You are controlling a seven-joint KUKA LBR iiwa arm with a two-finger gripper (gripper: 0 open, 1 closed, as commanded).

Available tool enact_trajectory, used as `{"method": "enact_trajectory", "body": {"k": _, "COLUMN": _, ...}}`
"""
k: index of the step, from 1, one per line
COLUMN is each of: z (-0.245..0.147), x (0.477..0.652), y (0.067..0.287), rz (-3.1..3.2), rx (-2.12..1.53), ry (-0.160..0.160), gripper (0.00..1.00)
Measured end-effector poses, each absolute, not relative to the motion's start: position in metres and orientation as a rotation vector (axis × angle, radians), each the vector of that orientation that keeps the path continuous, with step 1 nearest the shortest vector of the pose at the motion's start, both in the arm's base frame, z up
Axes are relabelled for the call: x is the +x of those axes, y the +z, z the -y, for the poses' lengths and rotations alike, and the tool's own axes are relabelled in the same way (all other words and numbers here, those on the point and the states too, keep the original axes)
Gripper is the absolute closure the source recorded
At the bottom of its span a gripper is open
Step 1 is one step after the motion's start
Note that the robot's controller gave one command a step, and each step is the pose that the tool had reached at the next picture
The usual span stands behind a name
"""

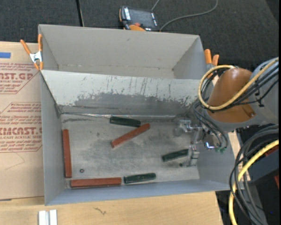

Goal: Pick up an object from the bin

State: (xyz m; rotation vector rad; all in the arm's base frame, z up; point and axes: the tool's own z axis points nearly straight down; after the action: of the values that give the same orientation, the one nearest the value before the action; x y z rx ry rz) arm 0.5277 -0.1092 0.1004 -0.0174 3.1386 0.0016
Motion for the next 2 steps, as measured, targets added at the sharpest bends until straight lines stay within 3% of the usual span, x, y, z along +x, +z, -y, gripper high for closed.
{"method": "enact_trajectory", "body": {"k": 1, "z": 0.108, "x": 0.513, "y": 0.099, "rz": -3.141, "rx": 0.081, "ry": 0.002, "gripper": 0.0}}
{"method": "enact_trajectory", "body": {"k": 2, "z": 0.112, "x": 0.505, "y": 0.069, "rz": -3.107, "rx": 0.478, "ry": 0.002, "gripper": 0.0}}
